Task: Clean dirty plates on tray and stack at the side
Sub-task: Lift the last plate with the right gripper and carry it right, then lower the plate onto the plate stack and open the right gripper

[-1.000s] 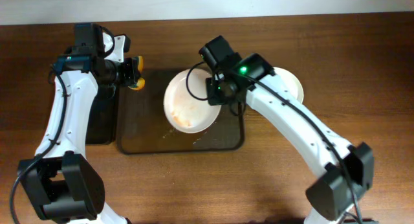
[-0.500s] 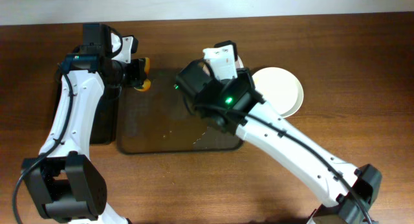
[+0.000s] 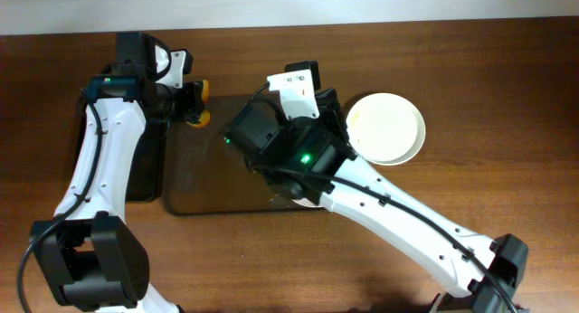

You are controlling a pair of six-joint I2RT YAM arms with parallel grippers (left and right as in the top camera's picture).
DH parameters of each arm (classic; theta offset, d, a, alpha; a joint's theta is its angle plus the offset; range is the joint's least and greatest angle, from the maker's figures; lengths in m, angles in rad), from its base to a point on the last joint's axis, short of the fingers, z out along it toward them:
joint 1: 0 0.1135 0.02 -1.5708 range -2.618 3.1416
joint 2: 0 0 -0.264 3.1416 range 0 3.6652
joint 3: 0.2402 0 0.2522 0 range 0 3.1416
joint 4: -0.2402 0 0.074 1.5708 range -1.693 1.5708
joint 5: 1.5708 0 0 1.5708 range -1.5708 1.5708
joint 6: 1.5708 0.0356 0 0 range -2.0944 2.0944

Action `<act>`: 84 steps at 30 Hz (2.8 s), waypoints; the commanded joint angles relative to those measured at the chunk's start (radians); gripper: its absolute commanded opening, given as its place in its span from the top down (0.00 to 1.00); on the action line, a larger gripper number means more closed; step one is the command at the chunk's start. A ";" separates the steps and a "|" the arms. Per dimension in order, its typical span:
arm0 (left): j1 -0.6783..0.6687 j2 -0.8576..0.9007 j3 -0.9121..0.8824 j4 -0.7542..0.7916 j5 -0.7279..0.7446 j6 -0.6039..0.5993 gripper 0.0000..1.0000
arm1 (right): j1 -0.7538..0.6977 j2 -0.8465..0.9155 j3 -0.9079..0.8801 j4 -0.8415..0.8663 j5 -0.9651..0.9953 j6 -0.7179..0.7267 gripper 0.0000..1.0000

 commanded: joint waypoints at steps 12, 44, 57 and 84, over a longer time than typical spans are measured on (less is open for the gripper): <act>-0.003 -0.002 0.006 0.007 -0.003 -0.006 1.00 | -0.566 -0.022 -0.305 -0.111 -1.193 -0.020 0.59; -0.003 -0.002 0.006 0.055 -0.003 -0.006 1.00 | -0.620 0.015 -0.607 0.351 -1.385 0.067 0.96; -0.003 0.027 -0.003 0.080 -0.003 -0.006 1.00 | -0.319 -0.033 -0.346 0.208 -0.782 0.056 0.96; -0.003 0.173 -0.003 0.112 -0.003 -0.006 1.00 | -0.709 -0.121 -0.274 0.116 -0.858 0.087 0.96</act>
